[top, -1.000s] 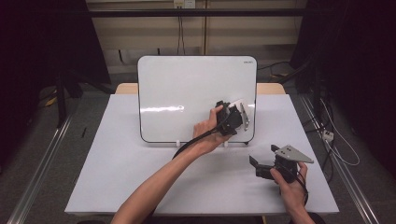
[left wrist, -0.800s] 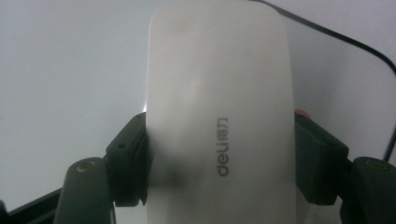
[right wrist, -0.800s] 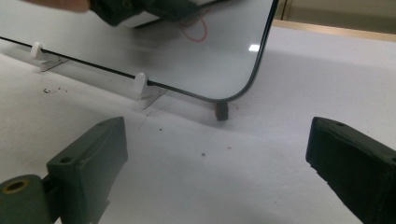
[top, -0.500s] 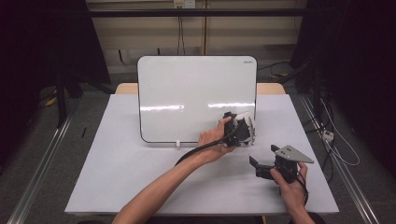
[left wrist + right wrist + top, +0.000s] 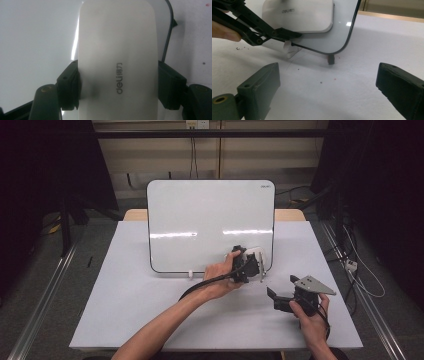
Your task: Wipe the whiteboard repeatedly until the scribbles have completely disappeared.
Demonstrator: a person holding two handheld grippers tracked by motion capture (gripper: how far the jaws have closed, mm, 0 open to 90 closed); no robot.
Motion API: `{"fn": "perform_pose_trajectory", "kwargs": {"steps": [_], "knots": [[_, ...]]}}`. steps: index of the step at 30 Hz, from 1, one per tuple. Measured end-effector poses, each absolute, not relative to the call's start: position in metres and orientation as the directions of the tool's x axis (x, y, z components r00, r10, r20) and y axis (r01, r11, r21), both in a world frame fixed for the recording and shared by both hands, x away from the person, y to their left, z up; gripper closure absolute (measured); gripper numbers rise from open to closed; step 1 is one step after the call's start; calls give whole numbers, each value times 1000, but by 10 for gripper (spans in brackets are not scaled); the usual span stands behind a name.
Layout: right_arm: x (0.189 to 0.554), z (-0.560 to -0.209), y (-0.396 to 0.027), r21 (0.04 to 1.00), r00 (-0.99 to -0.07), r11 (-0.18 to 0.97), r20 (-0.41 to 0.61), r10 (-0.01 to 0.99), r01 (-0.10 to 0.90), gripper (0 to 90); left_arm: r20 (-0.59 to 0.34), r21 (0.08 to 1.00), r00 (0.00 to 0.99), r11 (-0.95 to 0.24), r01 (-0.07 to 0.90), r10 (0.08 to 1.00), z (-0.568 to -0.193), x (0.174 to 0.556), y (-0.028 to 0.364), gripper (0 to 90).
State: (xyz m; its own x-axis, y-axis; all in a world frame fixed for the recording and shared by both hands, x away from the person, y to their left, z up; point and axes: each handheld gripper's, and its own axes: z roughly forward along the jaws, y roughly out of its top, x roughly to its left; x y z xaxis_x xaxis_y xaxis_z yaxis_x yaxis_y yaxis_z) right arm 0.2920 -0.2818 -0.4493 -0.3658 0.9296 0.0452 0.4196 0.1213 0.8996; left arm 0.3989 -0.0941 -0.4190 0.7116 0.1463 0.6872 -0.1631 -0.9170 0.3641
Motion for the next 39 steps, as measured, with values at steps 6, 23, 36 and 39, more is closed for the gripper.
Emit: {"fn": "perform_pose_trajectory", "kwargs": {"steps": [6,23,36,39], "knots": [[292,-449,-282,900,-366,121,45,930,418,56,683,390,706,-910,-138,186,-420,400,-79,313],[293,-449,-281,899,-362,125,40,931,420,56,647,457,702,-888,-46,297,-406,411,-70,313],[293,-449,-282,900,-369,123,44,928,419,57,629,484,709,-874,-35,320,-386,427,-92,313],[292,-449,-282,900,-367,119,48,929,419,57,609,526,706,-850,-16,363,-380,434,-91,313]]}}
